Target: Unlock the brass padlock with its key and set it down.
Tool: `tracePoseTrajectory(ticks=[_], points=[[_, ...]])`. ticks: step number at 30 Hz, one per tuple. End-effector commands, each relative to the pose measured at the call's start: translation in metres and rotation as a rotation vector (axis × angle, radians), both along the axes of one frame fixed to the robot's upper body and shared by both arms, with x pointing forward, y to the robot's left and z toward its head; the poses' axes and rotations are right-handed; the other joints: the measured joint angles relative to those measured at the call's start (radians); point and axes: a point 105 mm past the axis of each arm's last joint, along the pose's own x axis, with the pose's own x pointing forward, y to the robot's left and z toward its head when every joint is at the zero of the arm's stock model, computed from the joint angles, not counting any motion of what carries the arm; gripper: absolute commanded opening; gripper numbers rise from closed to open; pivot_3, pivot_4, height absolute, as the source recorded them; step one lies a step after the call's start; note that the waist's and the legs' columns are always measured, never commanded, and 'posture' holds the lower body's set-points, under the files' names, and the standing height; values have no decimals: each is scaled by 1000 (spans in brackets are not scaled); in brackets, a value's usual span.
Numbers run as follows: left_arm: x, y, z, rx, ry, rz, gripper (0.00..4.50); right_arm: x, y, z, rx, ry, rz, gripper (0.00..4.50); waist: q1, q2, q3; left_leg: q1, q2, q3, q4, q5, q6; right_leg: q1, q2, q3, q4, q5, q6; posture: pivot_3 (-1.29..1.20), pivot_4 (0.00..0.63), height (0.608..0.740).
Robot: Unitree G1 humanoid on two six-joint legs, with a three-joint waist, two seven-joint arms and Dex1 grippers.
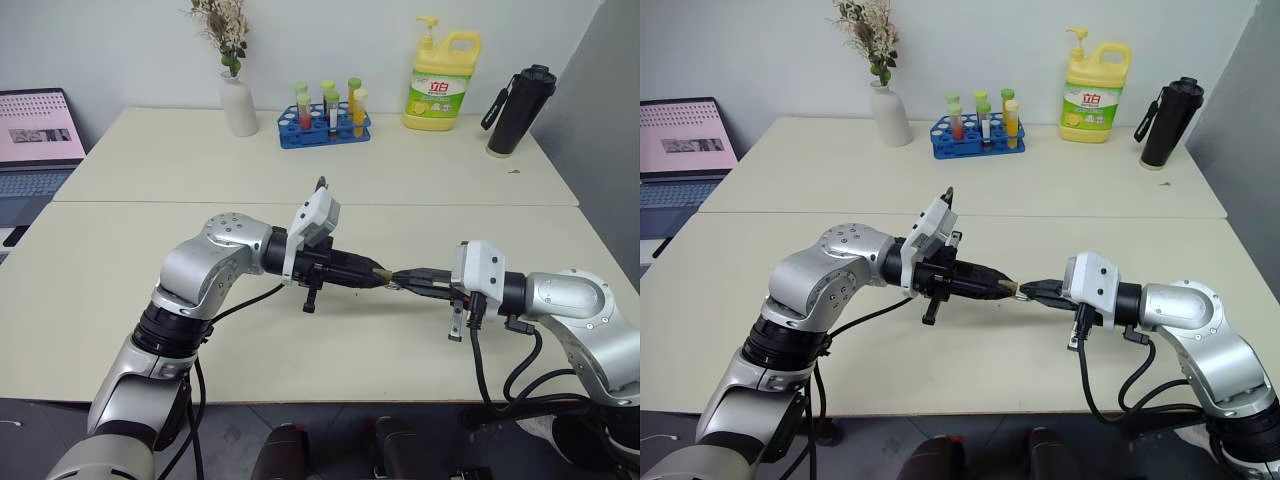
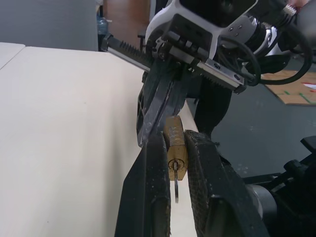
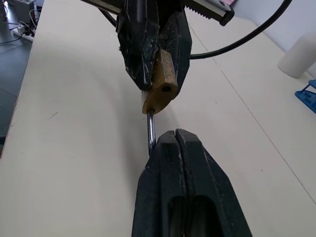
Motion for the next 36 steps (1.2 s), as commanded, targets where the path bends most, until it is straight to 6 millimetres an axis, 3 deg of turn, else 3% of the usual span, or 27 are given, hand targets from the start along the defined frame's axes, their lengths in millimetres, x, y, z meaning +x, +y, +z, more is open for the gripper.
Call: tracePoseTrajectory(ticks=[1, 9, 15, 18, 20, 28, 36], points=[[-4, 1, 14, -30, -48, -14, 165, -7, 1, 0, -14, -21, 32, 0, 0, 0, 0, 0, 0, 0, 0, 0, 0, 0, 0, 0, 0, 0, 0, 0, 150, 740], [-2, 0, 12, -34, -36, 3, 165, -5, -2, -4, -40, -30, 15, 0, 0, 0, 0, 0, 0, 0, 0, 0, 0, 0, 0, 0, 0, 0, 0, 0, 150, 740], [4, 2, -2, -29, 51, 77, 165, -4, -27, -24, -160, -28, -62, 0, 0, 0, 0, 0, 0, 0, 0, 0, 0, 0, 0, 0, 0, 0, 0, 0, 150, 740], [9, 5, -14, -48, 166, 154, 165, -8, -37, -27, -151, -25, -109, 633, 0, 0, 0, 0, 0, 0, 0, 0, 0, 0, 0, 0, -1, 0, 0, 0, 150, 740], [9, 6, -31, -35, 270, 196, 165, -12, -38, -24, -108, -5, -133, 1289, 0, 0, 0, 0, 0, 0, 0, 0, 0, 0, 0, 0, 0, 0, 0, 0, 150, 740], [11, -2, -79, 30, 436, 307, 165, -24, -20, -30, -62, 77, -103, 4345, 0, 0, 0, 1, 0, -1, 0, 0, 0, 0, 0, 0, 1, 0, 0, 0, 150, 740], [27, -18, -103, 39, 524, 435, 165, -23, -11, -49, -122, 114, -93, 4500, 2, 0, 0, 0, -1, -1, 0, 0, 0, 0, -1, 0, 0, 0, 0, 0, 150, 740]])
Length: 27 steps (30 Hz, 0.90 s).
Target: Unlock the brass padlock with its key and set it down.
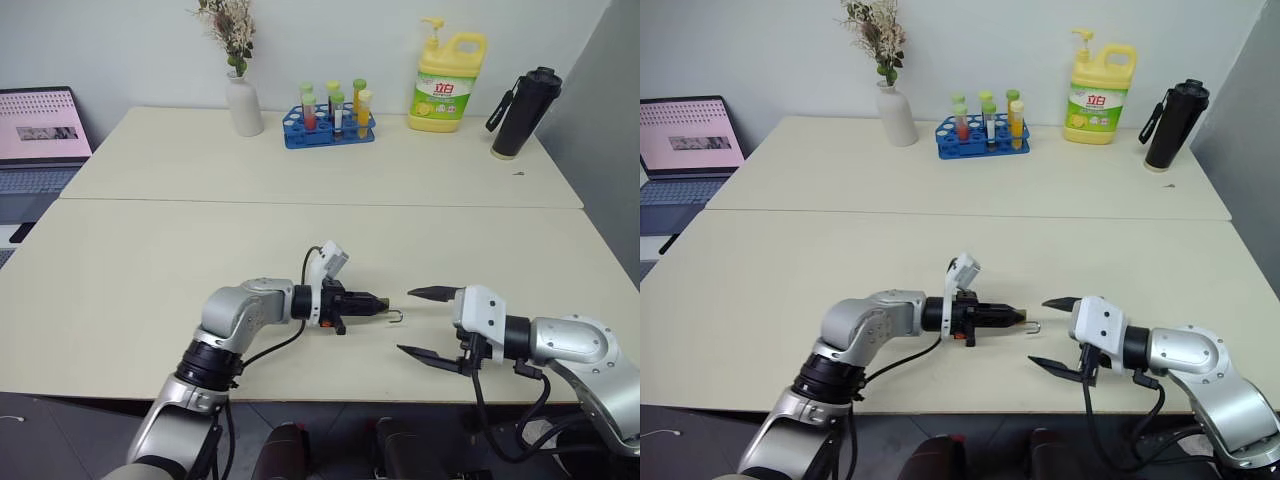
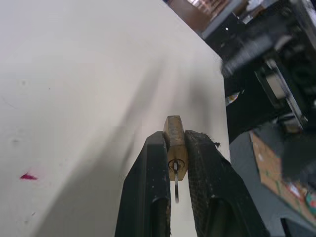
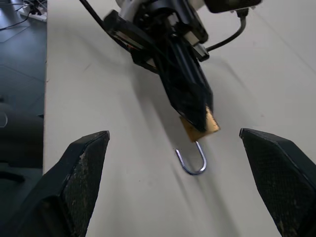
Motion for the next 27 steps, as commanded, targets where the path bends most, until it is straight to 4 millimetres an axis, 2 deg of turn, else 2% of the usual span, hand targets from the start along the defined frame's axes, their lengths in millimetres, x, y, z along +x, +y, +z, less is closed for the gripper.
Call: tracePoseTrajectory(ticks=[1, 8, 12, 13, 19, 23, 24, 27], points=[[6, -4, 0, 6, -15, 22, 165, 3, 3, 1, -32, -43, -1, 4500, -3, 0, 0, 0, 0, 0, 0, 0, 0, 0, 0, 0, 0, 0, 0, 0, 150, 740], [10, -8, -3, -3, 2, 34, 165, 20, -5, -4, -41, -59, -125, 4500, -2, 0, 0, 0, 0, 0, 0, 0, 0, 0, 0, 0, 0, 0, 0, 0, 150, 740], [10, -8, -2, -13, 15, 31, 165, 21, -7, -5, -35, -50, -149, 4500, -2, 0, 0, 0, 0, 0, 0, 0, 0, 0, 0, 0, 0, 0, 0, 0, 150, 740], [10, -9, -2, -14, 12, 30, 887, 20, -7, -5, -38, -48, -147, 4500, -2, 0, 0, 0, 0, 0, 0, 0, 0, 0, 0, 0, 0, 0, 0, 0, 150, 740], [15, -10, 3, -9, -46, 48, 2710, 18, -7, -6, -34, -42, -149, 4500, -2, 0, 0, 0, 0, 0, 0, 0, 0, 0, 0, 0, 0, 0, 0, 0, 150, 740], [25, -5, 19, -10, -196, 68, 4000, 16, -10, -4, -29, -39, -163, 4500, -1, 0, 0, 0, 0, 0, 0, 0, 0, 0, 0, 0, 0, 0, 0, 0, 150, 740], [27, -4, 23, -13, -230, 73, 4272, 16, -10, -4, -28, -39, -164, 4500, -2, 0, 0, 0, 0, 0, 0, 0, 0, 0, 0, 0, 0, 0, 0, 0, 150, 740], [29, 2, 39, -23, -340, 81, 4272, 14, -12, -2, -26, -40, -171, 4500, -2, 0, 0, 0, 0, 0, 0, 0, 0, 0, 0, 0, 0, 0, 0, 0, 150, 740]])
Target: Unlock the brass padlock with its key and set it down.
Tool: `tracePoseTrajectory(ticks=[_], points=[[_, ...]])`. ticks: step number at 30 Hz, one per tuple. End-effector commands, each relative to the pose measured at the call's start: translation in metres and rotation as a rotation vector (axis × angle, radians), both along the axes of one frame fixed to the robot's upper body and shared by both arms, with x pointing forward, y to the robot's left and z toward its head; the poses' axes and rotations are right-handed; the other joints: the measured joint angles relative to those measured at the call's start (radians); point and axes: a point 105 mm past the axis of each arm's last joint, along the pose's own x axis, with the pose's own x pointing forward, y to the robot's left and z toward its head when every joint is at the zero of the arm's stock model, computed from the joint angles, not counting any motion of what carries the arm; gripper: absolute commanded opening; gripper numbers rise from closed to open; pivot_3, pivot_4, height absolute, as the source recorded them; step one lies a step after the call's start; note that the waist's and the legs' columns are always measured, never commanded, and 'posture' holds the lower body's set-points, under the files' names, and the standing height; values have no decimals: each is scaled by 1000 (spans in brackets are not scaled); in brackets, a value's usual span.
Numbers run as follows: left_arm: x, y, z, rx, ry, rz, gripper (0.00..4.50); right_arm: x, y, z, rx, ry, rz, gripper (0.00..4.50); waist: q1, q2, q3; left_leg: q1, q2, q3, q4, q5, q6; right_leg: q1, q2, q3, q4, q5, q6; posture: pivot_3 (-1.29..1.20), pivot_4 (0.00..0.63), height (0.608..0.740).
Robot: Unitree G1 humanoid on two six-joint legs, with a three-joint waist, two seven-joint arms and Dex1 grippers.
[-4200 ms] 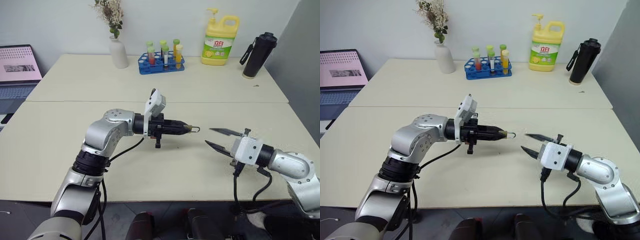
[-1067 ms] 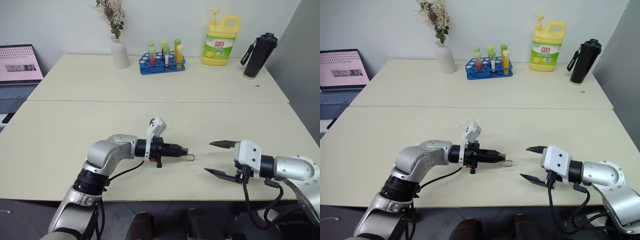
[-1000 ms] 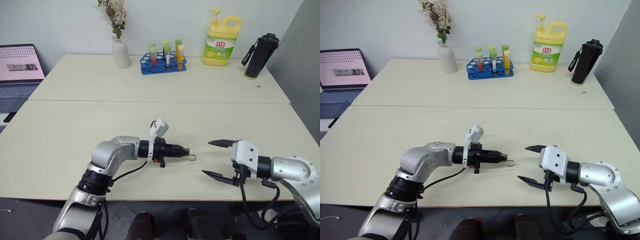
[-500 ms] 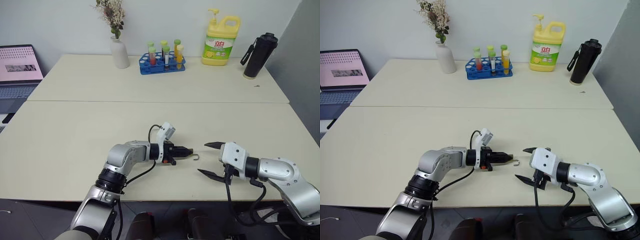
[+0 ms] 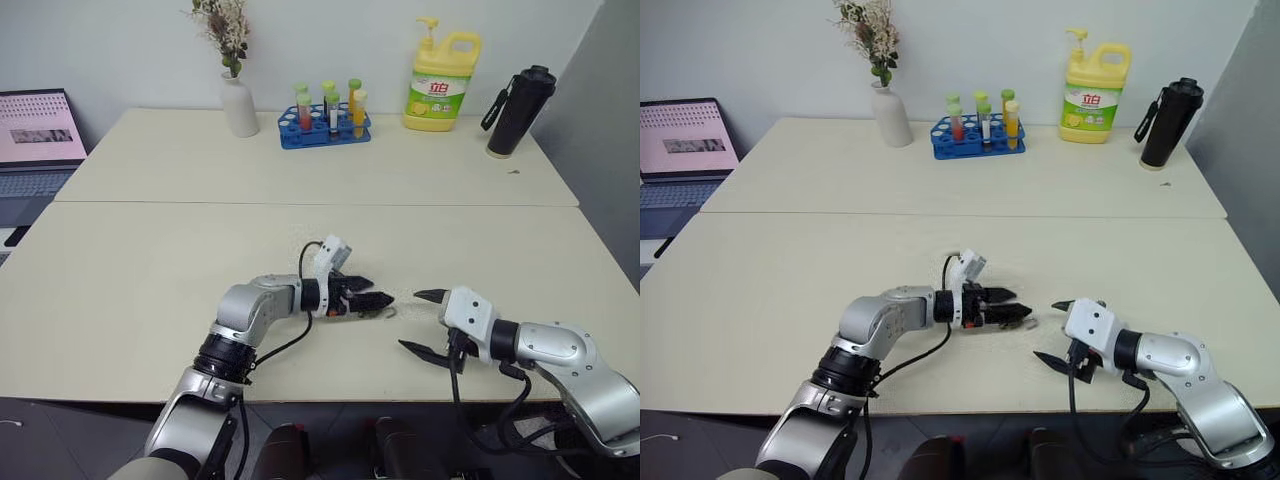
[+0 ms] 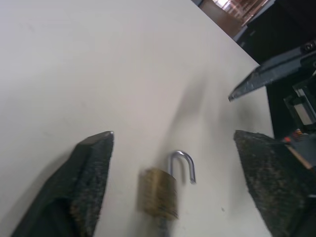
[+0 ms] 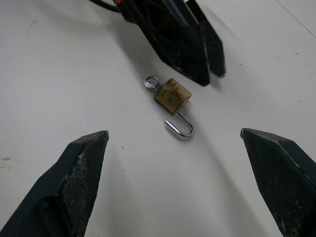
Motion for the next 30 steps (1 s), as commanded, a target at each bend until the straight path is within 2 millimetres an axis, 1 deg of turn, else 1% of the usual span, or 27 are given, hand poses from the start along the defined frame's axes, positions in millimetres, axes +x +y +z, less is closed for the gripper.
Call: tracePoseTrajectory(ticks=[1, 3, 6, 8, 10, 12, 14, 17, 19, 21, 25, 30], points=[[3, 6, 39, -26, -223, -12, 4272, -3, -1, 15, 16, -45, 0, 4500, 0, 0, 0, 0, 0, 0, 0, 0, 0, 0, 0, 0, 0, 0, 0, 0, 150, 740], [2, 15, 52, -5, -337, -5, 4272, -4, -2, 16, 18, -41, 1, 4500, 0, 0, 0, 0, 0, 0, 0, 0, 0, 0, 0, 0, 0, 0, 0, 0, 150, 740], [-9, 36, 61, 103, -479, -56, 4272, -9, -3, 18, 26, -23, 16, 4500, -3, 0, 0, 0, 1, 0, -1, 0, 0, 0, 0, 0, 0, 0, 0, 0, 150, 740], [-21, 49, 62, 165, -540, -113, 4272, -11, -4, 21, 33, -12, 29, 4500, -3, 0, 0, 1, 1, 1, -2, 0, 0, 0, 0, 1, 0, 0, 0, 0, 150, 740], [-38, 62, 60, 243, -613, -180, 4272, -9, -6, 29, 52, -24, 33, 4500, -5, 0, 0, 1, 1, 1, -2, 0, 0, 0, 0, 1, -1, 0, 0, 0, 150, 740], [-53, 71, 56, 282, -609, -227, 4272, -8, -9, 35, 62, -26, 44, 4500, -2, 0, 0, 1, 1, 1, -2, 0, 0, 0, -1, 1, -1, 0, 0, 0, 150, 740], [-61, 77, 51, 325, -614, -258, 4272, -9, -10, 38, 60, -19, 61, 4500, 1, 0, 0, 1, 1, 1, -1, 0, 0, 0, -1, 1, -1, 0, 0, 0, 150, 740], [-69, 85, 45, 377, -614, -288, 4272, -10, -11, 40, 58, -8, 82, 4500, 6, 0, 0, 1, 0, 1, -1, 0, 0, 0, -1, 0, -1, 0, 0, 0, 150, 740], [-78, 97, 41, 402, -580, -297, 4272, -14, -16, 37, 34, 28, 109, 4500, 3, 0, 0, 0, 1, 2, -1, 0, 0, 0, -1, 0, -1, 0, 0, 0, 150, 740], [-84, 104, 39, 419, -561, -304, 4272, -16, -20, 36, 22, 48, 121, 4500, 1, 0, 0, 1, 1, 1, -2, 0, 0, 0, -1, 0, -2, 0, 0, 0, 150, 740], [-90, 105, 39, 400, -542, -303, 4272, -20, -24, 31, -7, 91, 149, 4500, 1, 0, 0, 1, 2, 1, -2, 0, 0, 0, -1, 0, -1, 0, 0, 0, 150, 740], [-92, 103, 40, 374, -546, -316, 4272, -19, -24, 30, -15, 88, 161, 4500, 2, 0, 0, 1, 1, 2, -1, 0, 0, 0, -1, 0, -1, 0, 0, 0, 150, 740]])
